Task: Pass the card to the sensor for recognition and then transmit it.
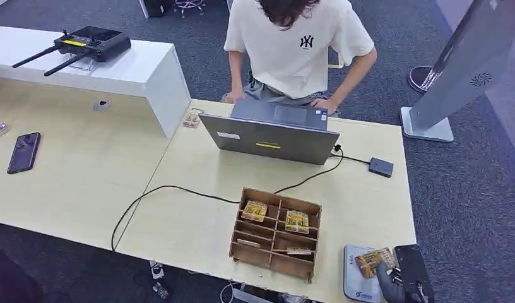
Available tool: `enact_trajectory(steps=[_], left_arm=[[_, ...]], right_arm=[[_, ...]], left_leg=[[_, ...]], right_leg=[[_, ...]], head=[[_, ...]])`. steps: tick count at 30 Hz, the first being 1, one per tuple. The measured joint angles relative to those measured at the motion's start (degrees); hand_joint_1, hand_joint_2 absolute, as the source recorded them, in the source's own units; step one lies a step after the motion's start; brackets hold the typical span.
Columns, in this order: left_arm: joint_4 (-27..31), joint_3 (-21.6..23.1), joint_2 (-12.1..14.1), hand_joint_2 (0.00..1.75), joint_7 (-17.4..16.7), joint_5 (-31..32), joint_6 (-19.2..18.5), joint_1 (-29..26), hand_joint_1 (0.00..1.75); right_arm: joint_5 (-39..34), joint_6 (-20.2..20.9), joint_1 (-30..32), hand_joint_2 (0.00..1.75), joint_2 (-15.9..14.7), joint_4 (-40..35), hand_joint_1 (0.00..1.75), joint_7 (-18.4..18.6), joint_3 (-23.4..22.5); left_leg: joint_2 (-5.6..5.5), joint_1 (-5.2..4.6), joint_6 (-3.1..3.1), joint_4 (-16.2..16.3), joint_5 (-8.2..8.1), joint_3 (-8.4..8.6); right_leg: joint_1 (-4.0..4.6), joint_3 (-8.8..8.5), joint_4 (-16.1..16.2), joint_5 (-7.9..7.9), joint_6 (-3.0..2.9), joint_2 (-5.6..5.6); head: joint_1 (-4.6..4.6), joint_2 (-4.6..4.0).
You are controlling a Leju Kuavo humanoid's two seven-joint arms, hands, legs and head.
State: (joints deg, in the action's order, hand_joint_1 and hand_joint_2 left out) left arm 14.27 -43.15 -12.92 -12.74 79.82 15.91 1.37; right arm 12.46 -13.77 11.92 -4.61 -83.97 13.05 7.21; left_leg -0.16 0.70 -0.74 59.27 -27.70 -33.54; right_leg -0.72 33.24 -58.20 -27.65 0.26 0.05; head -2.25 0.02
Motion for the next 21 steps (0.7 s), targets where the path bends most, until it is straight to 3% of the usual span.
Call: enact_trajectory(steps=[21], left_arm=[[0.0, 0.02, -0.02, 0.0, -0.87, 0.15, -0.13, 0.07, 0.0]], right_arm=[[2.67, 1.03, -0.63, 1.75, 0.35, 1.33, 1.75, 1.2, -0.13]], left_leg=[[0.0, 0.0, -0.01, 0.0, 0.01, 0.02]], right_leg=[[0.0, -0.02, 0.0, 0.0, 0.0, 0.0]], head=[[0.0, 0.0]])
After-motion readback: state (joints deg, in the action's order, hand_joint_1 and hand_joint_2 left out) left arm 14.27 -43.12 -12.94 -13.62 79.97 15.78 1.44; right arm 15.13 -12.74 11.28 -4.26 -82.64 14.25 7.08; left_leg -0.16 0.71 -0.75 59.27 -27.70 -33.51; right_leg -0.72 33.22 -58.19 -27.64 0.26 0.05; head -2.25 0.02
